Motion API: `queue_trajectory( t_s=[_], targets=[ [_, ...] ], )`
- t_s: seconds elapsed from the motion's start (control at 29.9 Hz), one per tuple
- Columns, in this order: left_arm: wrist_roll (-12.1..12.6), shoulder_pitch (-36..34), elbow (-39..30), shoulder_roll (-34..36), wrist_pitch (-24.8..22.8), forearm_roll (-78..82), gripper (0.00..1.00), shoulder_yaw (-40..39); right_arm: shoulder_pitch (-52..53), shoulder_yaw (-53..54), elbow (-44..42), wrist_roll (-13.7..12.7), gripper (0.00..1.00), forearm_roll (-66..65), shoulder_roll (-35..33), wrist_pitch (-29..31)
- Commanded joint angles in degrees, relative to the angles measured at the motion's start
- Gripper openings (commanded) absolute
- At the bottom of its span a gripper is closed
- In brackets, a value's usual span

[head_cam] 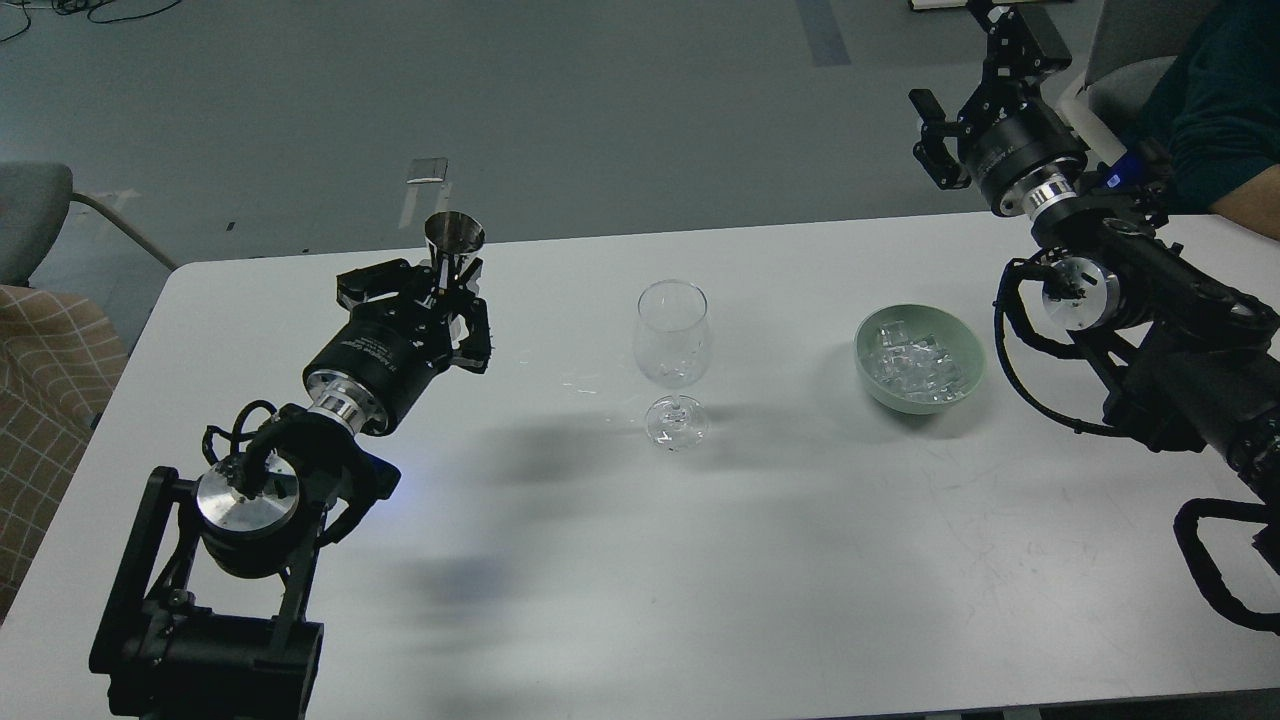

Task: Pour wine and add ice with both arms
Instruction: 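Lift the jigger with the left gripper toward the wine glass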

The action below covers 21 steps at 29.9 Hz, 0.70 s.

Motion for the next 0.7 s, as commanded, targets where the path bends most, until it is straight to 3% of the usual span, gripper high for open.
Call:
queue_trajectory(
  t_s=[0.0, 0.67],
  targets=[
    [-0.1, 0.3, -0.6, 0.0, 2.4, 3.2, 0.04, 2.4, 0.0, 0.0, 0.1, 0.0, 1.00, 0.0, 0.0, 0.0],
    [-0.2, -2.5, -1.1, 0.0, 6.5, 10.2, 0.04, 7.2, -1.3, -0.1, 0.6, 0.0, 1.00, 0.0, 0.2, 0.0]
  ],
)
